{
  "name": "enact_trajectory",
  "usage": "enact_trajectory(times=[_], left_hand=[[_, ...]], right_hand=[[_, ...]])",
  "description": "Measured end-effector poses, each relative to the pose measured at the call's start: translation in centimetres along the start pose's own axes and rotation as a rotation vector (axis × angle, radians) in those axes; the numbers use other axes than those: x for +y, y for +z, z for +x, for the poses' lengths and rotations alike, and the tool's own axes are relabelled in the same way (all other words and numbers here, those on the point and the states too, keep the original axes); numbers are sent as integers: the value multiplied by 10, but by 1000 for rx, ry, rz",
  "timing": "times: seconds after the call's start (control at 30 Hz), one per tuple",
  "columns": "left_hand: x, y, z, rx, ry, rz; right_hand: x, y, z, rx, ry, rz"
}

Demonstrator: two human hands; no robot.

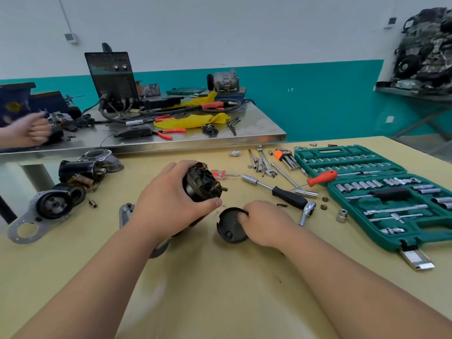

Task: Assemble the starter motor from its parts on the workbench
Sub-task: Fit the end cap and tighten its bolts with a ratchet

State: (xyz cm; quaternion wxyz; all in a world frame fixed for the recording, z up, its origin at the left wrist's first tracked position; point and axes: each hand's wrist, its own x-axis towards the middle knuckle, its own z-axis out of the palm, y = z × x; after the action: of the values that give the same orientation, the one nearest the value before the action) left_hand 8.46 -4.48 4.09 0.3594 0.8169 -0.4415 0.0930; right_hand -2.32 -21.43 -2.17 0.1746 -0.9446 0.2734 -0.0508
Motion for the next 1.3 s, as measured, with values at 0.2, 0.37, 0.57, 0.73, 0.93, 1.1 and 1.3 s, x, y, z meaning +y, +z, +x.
enact_trajectory(times=[0.2,0.37,0.57,0.73,0.93,1.1,1.3], left_hand=[[-1,2,-10,116,28,-16],[17,-5,-9,512,-59,-308],[45,19,-24,736,-103,-630],[52,36,-31,779,-63,-616],[61,45,-36,672,-11,-534],[52,33,-40,488,15,-551],[23,14,-27,365,73,-435]], right_hand=[[7,-26,-3,127,215,851],[-7,-31,-9,-34,329,1371],[-32,-40,-17,18,182,1596],[-49,-38,-29,226,96,1650],[-86,-33,-33,650,84,1642],[-97,-37,-31,737,35,1542],[-107,-31,-18,721,-49,1497]])
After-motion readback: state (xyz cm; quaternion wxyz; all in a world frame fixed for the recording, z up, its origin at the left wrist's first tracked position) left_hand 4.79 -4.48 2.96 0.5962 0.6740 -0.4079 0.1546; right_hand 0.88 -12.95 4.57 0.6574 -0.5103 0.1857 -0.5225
